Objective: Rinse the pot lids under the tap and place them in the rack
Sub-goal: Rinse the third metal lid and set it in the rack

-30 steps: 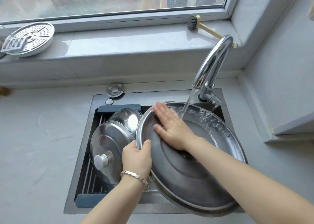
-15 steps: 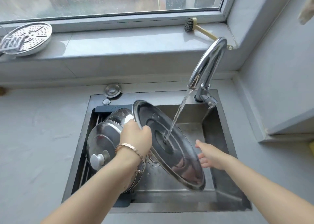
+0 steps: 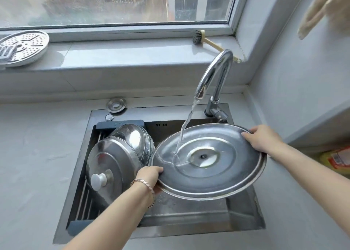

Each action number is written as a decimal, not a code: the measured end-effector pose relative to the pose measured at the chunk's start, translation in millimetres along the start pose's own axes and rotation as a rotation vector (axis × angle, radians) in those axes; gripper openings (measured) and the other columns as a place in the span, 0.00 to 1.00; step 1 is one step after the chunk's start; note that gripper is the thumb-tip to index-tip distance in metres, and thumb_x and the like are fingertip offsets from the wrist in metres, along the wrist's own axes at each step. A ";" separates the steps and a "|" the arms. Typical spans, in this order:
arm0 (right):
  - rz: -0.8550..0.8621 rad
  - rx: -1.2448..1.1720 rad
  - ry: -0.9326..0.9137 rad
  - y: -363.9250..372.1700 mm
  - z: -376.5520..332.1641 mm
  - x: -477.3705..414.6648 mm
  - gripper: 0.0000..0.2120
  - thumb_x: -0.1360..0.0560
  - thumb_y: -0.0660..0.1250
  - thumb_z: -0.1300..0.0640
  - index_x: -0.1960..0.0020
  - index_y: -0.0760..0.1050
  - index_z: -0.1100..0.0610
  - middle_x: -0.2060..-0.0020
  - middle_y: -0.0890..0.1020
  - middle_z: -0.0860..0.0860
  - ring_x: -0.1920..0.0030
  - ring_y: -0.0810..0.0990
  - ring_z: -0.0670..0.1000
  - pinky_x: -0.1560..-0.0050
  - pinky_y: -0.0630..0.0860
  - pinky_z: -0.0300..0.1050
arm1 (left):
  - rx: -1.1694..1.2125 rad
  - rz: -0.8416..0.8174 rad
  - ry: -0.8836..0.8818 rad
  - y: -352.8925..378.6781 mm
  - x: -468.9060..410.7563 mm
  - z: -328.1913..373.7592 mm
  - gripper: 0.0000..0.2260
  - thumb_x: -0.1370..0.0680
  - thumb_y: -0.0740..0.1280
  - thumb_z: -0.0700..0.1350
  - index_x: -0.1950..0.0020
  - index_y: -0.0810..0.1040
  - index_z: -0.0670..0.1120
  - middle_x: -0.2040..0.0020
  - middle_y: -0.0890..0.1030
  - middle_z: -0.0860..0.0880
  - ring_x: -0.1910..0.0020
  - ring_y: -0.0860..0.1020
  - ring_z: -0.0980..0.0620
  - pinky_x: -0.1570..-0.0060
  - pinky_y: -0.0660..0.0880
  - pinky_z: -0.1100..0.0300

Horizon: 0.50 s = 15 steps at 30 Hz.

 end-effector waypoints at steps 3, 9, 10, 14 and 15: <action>-0.016 -0.160 -0.048 24.7 5.8 14.4 0.15 0.24 0.64 0.51 0.46 0.79 0.61 0.47 0.81 0.60 0.45 0.78 0.60 0.52 0.70 0.45 | 0.057 0.038 0.187 -5.4 10.9 8.7 0.05 0.24 0.61 0.34 0.56 0.72 0.42 0.59 0.77 0.40 0.63 0.76 0.44 0.60 0.76 0.51; -0.013 -0.556 -0.029 78.1 -15.4 38.9 0.24 0.24 0.64 0.51 0.32 0.67 0.62 0.46 0.79 0.64 0.40 0.75 0.60 0.45 0.69 0.44 | 0.040 0.154 0.495 -27.6 32.6 33.6 0.07 0.23 0.62 0.34 0.52 0.73 0.46 0.49 0.80 0.40 0.50 0.78 0.41 0.43 0.75 0.45; -0.010 -0.596 -0.040 80.0 -22.3 39.8 0.24 0.23 0.64 0.51 0.31 0.67 0.62 0.46 0.79 0.64 0.40 0.75 0.59 0.47 0.68 0.43 | 0.055 0.159 0.508 -32.3 31.5 38.4 0.08 0.23 0.62 0.35 0.49 0.73 0.46 0.47 0.80 0.40 0.48 0.78 0.41 0.42 0.74 0.45; 0.065 -0.628 -0.135 62.3 -46.8 42.0 0.18 0.23 0.64 0.54 0.37 0.72 0.63 0.58 0.81 0.60 0.52 0.78 0.58 0.59 0.68 0.38 | 0.125 0.146 0.493 -46.1 23.3 52.3 0.10 0.22 0.61 0.35 0.42 0.73 0.45 0.47 0.79 0.43 0.51 0.78 0.44 0.44 0.75 0.48; 0.101 -0.614 -0.164 53.6 -50.5 41.1 0.15 0.23 0.64 0.54 0.41 0.75 0.63 0.62 0.81 0.58 0.59 0.78 0.56 0.63 0.68 0.38 | 0.143 0.130 0.478 -47.3 20.8 53.8 0.11 0.22 0.61 0.35 0.42 0.73 0.44 0.50 0.80 0.43 0.55 0.78 0.45 0.47 0.76 0.49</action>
Point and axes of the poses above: each hand's wrist, its own x-axis away from the middle knuckle, its own y-axis out of the palm, z = x × y, the point moved 1 cm from there along -x, towards the middle knuckle
